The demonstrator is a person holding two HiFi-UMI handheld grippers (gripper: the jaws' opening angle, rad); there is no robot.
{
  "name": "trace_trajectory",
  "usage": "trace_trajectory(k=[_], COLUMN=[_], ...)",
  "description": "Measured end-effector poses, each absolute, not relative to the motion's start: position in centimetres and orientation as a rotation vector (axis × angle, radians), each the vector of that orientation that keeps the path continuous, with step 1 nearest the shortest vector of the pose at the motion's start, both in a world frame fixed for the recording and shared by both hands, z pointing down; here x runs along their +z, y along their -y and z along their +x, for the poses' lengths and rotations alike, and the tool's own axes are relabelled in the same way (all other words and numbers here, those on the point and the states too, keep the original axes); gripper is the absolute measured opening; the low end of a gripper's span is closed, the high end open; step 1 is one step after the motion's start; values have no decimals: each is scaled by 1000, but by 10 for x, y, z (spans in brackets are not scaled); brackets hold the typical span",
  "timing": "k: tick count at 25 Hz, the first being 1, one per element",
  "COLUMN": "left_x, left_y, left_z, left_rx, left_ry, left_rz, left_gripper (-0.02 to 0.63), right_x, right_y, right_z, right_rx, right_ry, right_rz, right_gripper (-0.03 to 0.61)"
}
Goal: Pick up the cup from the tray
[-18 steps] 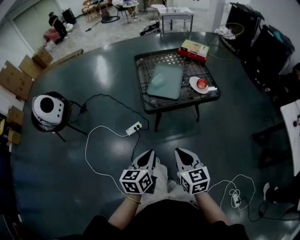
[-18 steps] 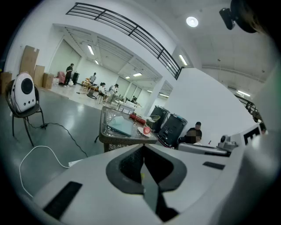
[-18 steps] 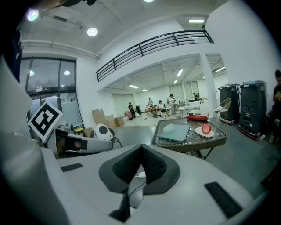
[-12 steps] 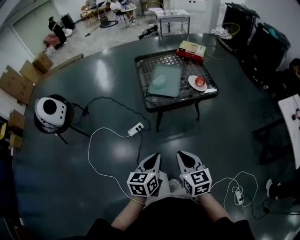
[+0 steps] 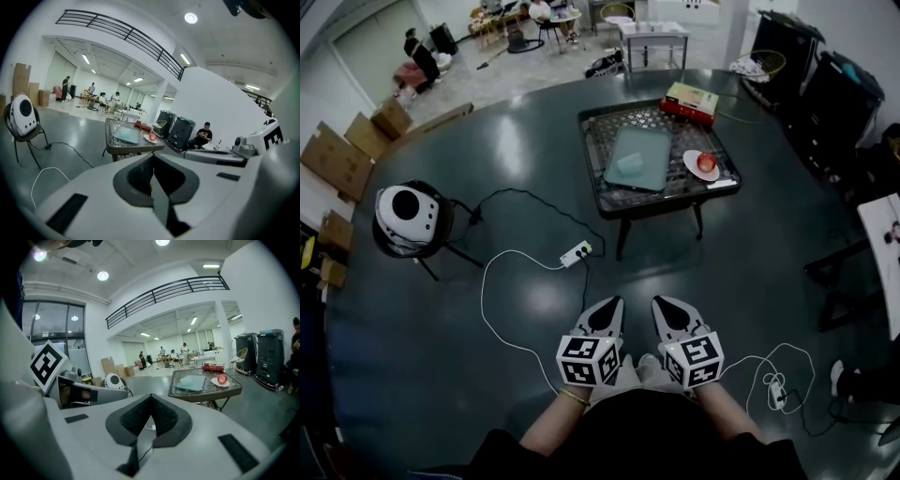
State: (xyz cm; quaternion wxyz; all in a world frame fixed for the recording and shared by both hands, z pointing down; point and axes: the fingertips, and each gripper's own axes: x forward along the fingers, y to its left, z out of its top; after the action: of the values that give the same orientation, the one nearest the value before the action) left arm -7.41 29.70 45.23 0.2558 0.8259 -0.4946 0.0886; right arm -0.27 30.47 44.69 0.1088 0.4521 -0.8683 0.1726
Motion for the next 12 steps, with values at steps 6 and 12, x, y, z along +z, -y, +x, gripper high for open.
trace_trajectory(k=[6, 12], left_x=[459, 464], left_y=[-306, -311], left_z=[-71, -57], left_rx=[254, 261], left_ry=[1377, 1382], left_rz=[2220, 2212], left_gripper=[10, 11], right_x=[450, 454], right_y=[-315, -321], right_z=[1, 8], right_rx=[510, 508], right_ry=[2572, 2591], right_rz=[1285, 1230], right_gripper=[5, 5])
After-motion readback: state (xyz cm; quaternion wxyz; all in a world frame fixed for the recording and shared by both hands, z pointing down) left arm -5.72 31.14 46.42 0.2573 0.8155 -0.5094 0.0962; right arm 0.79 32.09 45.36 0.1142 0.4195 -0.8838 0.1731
